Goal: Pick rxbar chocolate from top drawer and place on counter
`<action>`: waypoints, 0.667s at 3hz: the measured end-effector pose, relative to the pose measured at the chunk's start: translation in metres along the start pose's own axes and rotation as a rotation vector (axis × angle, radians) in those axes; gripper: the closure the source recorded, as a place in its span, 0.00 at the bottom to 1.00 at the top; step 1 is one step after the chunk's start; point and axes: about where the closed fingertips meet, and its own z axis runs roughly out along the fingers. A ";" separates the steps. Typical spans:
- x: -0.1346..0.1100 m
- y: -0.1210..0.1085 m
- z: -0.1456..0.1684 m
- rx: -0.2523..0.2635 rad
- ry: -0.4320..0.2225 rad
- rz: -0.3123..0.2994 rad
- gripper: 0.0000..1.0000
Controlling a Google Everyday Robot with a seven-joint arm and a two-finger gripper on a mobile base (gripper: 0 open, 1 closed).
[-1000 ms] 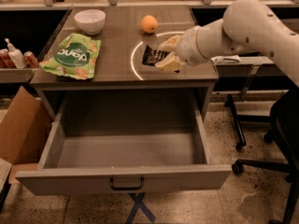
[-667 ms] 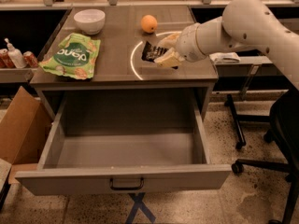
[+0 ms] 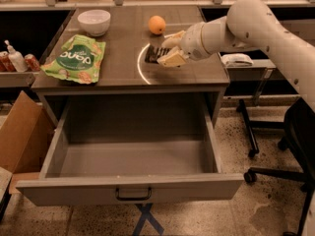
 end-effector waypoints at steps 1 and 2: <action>-0.002 -0.006 0.007 0.008 -0.008 0.011 0.00; 0.011 -0.010 0.008 0.018 0.025 0.020 0.00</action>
Offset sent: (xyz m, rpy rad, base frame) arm 0.0198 -0.0202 -0.0171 -0.0416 0.0183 -0.0728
